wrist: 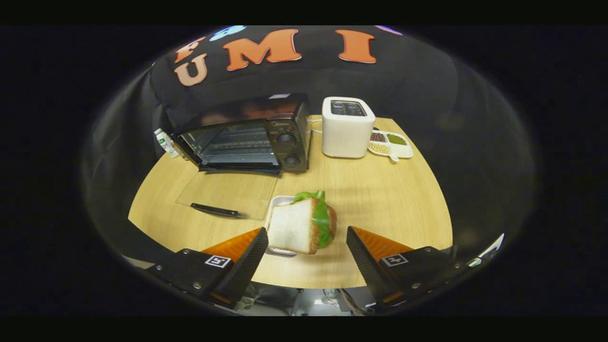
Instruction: Open the toaster oven, put the food inside, and close the toaster oven door.
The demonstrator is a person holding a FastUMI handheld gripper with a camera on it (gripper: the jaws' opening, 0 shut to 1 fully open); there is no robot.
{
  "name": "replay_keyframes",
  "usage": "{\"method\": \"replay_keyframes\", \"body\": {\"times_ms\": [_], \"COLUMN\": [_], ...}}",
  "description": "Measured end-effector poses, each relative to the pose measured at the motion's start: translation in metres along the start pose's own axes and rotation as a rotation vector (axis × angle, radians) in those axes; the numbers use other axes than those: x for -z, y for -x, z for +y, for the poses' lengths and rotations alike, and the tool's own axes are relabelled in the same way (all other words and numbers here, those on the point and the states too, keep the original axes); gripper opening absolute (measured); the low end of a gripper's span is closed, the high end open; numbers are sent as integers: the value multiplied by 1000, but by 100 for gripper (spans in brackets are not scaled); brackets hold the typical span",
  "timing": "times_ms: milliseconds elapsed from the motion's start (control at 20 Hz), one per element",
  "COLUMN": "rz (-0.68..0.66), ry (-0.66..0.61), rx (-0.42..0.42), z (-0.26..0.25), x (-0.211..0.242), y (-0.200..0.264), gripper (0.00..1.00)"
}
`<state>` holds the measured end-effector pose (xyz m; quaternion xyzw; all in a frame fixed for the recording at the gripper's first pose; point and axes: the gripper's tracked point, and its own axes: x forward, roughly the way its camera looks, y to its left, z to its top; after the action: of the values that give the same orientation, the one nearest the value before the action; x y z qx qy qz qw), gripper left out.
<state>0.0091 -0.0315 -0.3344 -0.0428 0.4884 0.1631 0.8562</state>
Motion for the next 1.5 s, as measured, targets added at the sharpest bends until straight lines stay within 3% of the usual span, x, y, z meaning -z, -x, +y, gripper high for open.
{"method": "replay_keyframes", "body": {"times_ms": [300, 400, 550, 700, 850, 1100, 1300, 1500], "rz": [158, 181, 180, 141, 87, -93, -256, -360], "ry": [-170, -172, -178, -173, -130, -250, -468, -687], "rx": [-137, -141, -164, -173, -125, -201, -337, -440], "z": [5, 5, 7, 12, 8, 33, 70, 107], "x": [14, 18, 14, -1, -17, -63, -93, -106], "y": [-46, -55, -48, -33, -13, 26, 36, 14], "gripper": [97, 89, 55, 37, 26, 26, 25, 25]}}
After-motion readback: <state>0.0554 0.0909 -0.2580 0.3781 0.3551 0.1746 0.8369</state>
